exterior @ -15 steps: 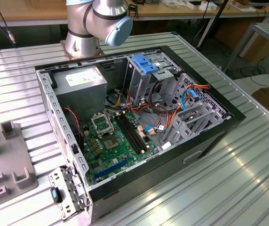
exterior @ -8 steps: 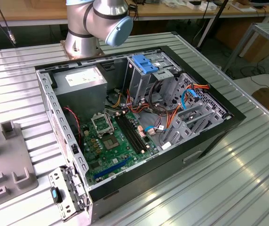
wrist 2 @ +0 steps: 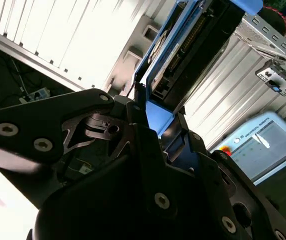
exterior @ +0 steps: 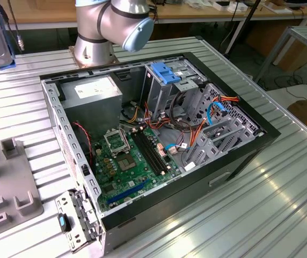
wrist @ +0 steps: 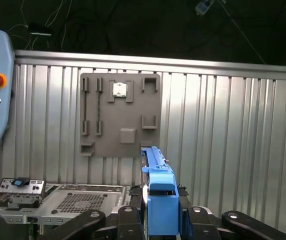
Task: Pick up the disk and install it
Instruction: 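Pick up the disk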
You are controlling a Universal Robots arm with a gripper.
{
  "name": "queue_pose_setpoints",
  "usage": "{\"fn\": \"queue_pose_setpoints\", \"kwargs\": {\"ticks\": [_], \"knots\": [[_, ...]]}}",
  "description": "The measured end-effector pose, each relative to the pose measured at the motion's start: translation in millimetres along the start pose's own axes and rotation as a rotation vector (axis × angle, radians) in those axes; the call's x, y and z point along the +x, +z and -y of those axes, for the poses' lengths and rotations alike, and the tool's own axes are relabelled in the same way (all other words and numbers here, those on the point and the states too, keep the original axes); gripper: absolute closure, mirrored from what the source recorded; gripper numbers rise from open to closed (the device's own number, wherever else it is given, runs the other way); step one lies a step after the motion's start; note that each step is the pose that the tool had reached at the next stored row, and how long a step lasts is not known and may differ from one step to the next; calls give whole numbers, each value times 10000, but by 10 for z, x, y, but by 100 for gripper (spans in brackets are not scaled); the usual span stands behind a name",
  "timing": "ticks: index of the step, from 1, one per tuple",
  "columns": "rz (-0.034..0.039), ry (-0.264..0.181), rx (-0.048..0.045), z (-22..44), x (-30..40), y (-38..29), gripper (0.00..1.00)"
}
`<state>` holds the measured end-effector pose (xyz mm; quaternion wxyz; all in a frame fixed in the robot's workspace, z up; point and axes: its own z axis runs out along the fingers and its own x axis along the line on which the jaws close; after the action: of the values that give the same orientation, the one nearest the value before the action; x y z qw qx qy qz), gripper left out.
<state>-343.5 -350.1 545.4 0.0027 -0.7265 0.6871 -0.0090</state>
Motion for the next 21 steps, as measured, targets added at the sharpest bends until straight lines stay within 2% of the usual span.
{"fn": "queue_pose_setpoints", "kwargs": {"ticks": [5,7,9,10,11,13,17,18,19,21], "knots": [[1,-9,2,461,22,8,64],[1,-10,2,619,30,11,64],[1,-11,1,736,33,13,64],[1,-13,1,837,38,15,64],[0,-11,1,905,41,15,64],[1,-12,1,1079,50,19,64],[0,-11,1,1468,72,28,64],[1,-12,3,1546,76,30,64],[1,-13,1,1566,78,30,64],[1,-11,2,1567,78,30,64]]}}
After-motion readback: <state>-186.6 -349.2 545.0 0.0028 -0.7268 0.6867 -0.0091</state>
